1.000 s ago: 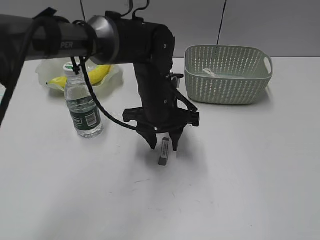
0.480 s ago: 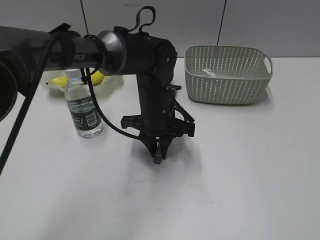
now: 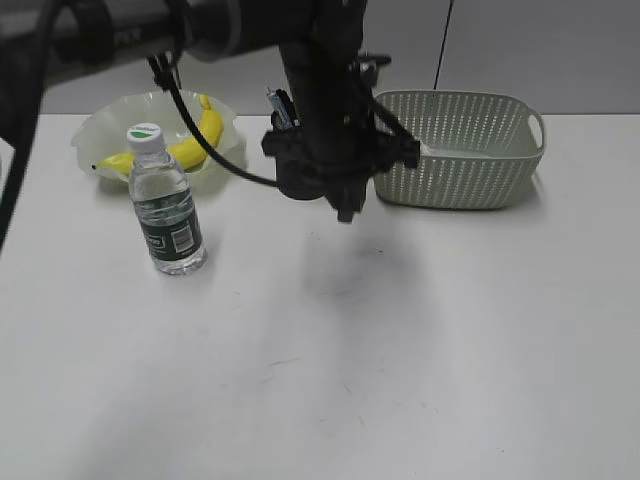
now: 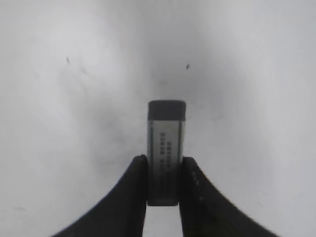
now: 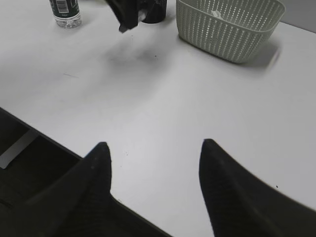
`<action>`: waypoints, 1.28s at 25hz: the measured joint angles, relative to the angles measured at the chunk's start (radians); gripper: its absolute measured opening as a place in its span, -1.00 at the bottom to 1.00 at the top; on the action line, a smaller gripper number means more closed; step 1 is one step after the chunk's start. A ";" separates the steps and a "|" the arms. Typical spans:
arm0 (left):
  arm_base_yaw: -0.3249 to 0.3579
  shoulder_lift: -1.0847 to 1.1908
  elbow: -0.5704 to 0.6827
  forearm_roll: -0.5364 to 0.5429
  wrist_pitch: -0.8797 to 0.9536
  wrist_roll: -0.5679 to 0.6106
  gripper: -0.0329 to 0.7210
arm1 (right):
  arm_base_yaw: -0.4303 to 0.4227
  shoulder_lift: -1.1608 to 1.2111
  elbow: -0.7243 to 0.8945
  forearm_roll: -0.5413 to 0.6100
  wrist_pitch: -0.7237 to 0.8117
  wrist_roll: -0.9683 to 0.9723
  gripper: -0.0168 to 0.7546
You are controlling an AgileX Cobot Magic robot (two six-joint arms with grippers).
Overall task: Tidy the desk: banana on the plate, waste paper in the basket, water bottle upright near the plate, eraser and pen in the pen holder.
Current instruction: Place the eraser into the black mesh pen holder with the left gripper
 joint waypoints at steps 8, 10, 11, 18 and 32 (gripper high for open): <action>0.072 -0.114 -0.090 0.178 -0.109 0.001 -0.54 | 0.000 0.000 0.000 0.000 0.000 0.000 0.22; 0.097 -0.113 -0.090 0.185 -0.160 0.001 -0.54 | 0.000 0.000 0.000 0.000 0.000 0.000 0.22; 0.105 -0.109 -0.090 0.186 -0.188 0.001 -0.54 | 0.000 0.000 0.000 0.000 0.000 0.000 0.22; 0.142 -0.053 -0.090 0.182 -0.429 0.001 -0.54 | 0.000 0.000 0.000 0.000 0.000 0.000 0.22; 0.159 0.110 -0.089 0.179 -0.551 0.001 -0.54 | 0.000 0.000 0.000 0.000 0.000 0.000 0.22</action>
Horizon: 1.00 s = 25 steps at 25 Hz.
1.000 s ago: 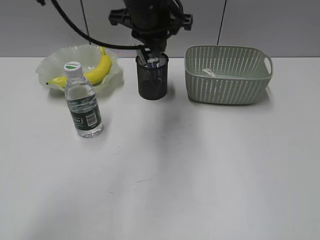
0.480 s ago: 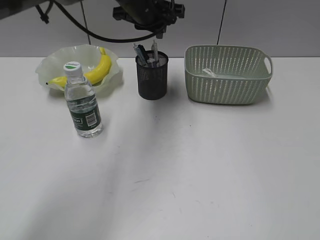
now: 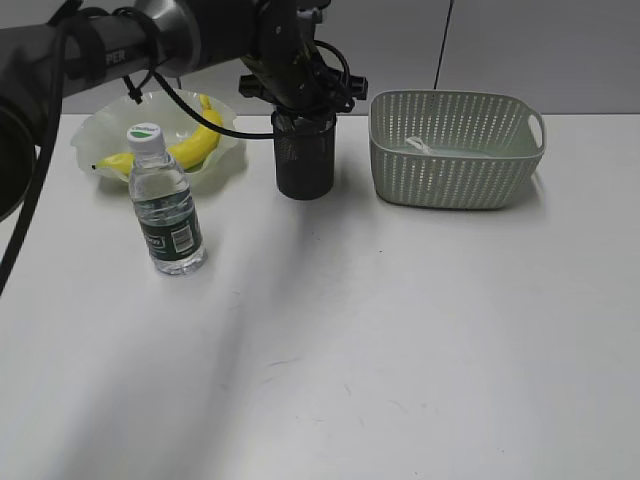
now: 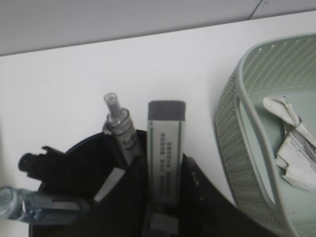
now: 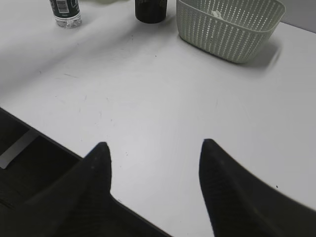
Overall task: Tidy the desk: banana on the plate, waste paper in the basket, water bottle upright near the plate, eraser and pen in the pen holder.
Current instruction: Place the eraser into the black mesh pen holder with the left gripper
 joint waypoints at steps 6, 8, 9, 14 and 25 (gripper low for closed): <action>0.000 0.002 0.000 0.031 0.000 0.000 -0.32 | 0.000 0.000 0.000 0.000 0.000 0.000 0.22; 0.000 0.002 0.000 0.033 0.004 0.000 -0.11 | 0.000 0.000 0.000 0.000 0.000 0.000 0.22; 0.000 0.002 0.000 0.035 0.007 0.000 -0.01 | 0.000 0.000 0.000 0.000 0.000 0.000 0.22; 0.001 -0.010 -0.001 0.041 0.044 0.000 0.21 | 0.000 0.000 0.000 0.000 0.000 0.000 0.22; 0.001 -0.260 -0.003 0.059 0.372 0.019 0.24 | 0.000 0.000 0.000 0.000 0.000 0.000 0.22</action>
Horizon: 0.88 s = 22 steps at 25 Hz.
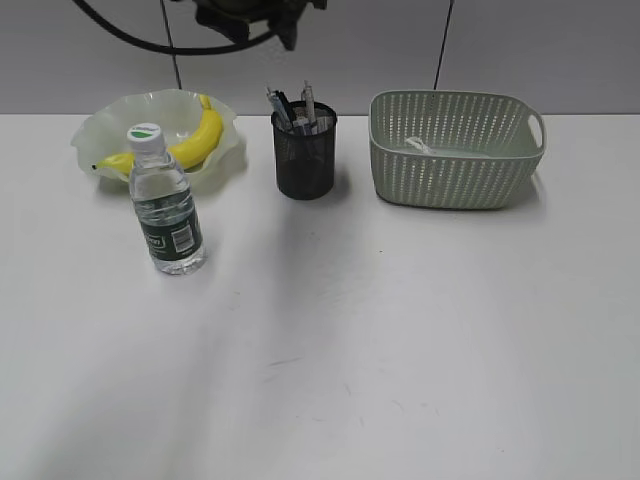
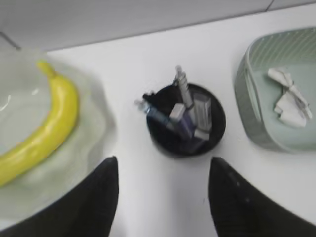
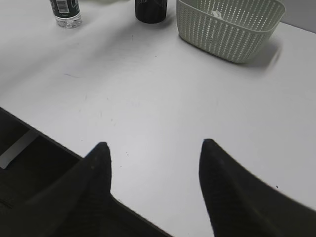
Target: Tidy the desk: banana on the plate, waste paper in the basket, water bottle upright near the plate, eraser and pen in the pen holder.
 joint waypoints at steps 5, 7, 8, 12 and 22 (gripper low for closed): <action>-0.001 -0.112 0.012 -0.001 0.171 0.050 0.24 | 0.000 0.000 0.000 0.000 0.000 0.000 0.22; -0.001 -0.176 0.048 -0.004 0.174 0.055 0.24 | 0.000 0.000 0.000 0.000 0.000 0.000 0.22; -0.002 -0.202 0.074 -0.007 0.176 0.055 0.23 | 0.000 0.000 0.000 0.000 0.000 0.000 0.22; -0.002 -0.363 0.255 -0.016 0.173 0.058 0.18 | 0.000 0.000 0.000 0.000 0.000 0.000 0.22; -0.002 -0.921 0.990 -0.048 0.182 0.059 0.12 | 0.000 0.000 0.000 0.000 0.000 0.000 0.22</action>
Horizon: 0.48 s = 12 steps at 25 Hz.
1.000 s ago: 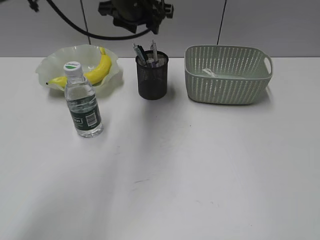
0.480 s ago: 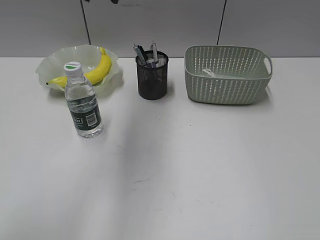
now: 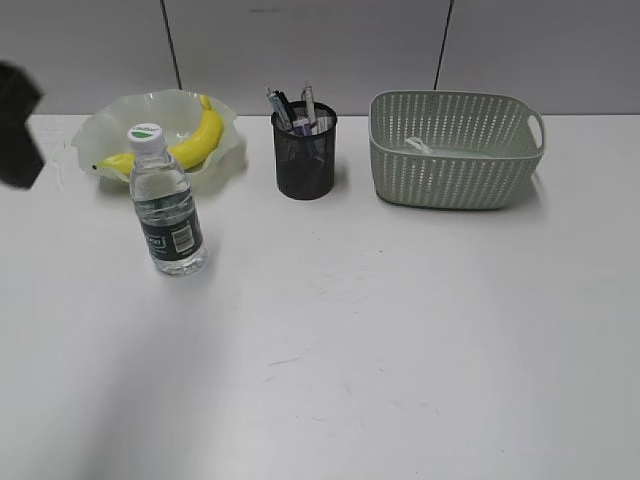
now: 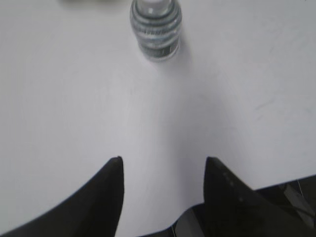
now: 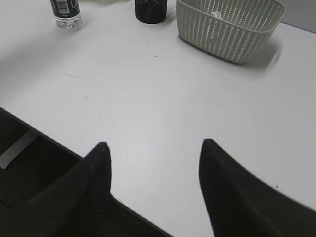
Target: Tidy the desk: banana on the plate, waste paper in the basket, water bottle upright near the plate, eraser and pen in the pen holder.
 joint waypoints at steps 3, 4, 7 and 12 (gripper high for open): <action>0.000 -0.193 0.168 -0.007 -0.001 0.000 0.12 | 0.000 0.000 0.000 0.000 0.000 0.000 0.22; 0.000 -0.265 0.220 -0.007 -0.002 0.001 0.12 | 0.000 0.000 0.000 0.000 0.000 0.000 0.22; 0.000 -0.504 0.355 -0.017 -0.007 0.033 0.11 | 0.000 0.000 0.000 0.000 0.000 0.000 0.22; 0.000 -0.844 0.518 -0.095 -0.027 0.119 0.06 | 0.000 0.000 0.000 0.001 0.000 0.000 0.22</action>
